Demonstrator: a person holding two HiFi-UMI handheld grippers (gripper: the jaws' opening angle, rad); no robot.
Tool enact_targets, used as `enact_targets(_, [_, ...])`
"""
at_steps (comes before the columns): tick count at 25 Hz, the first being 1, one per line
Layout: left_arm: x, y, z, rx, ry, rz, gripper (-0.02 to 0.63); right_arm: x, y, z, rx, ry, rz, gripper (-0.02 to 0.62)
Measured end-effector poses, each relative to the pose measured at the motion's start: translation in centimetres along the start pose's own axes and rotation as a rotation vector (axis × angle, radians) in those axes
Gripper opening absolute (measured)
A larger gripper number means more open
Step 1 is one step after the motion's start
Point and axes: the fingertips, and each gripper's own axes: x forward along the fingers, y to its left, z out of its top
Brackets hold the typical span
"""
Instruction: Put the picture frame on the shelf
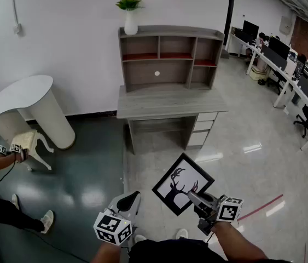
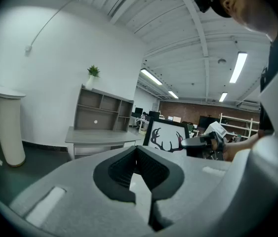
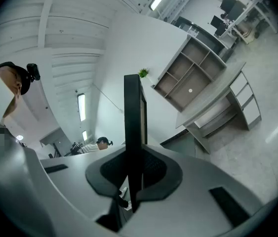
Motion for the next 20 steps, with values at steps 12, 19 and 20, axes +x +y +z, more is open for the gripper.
enact_targets(12, [-0.3,0.4,-0.3,-0.010,0.000,-0.016,0.009,0.5,0.6,-0.3,-0.013,-0.019,-0.008,0.051])
enact_targets(19, [-1.4,1.9,-0.5,-0.023,0.004,-0.030,0.009,2.0,2.6,-0.9,-0.050,-0.027,0.010,0.051])
enact_targets(20, [-1.6,2.1,-0.5,-0.022,0.004,-0.034,0.009,2.4,2.6,-1.3,-0.043,-0.019,0.006,0.051])
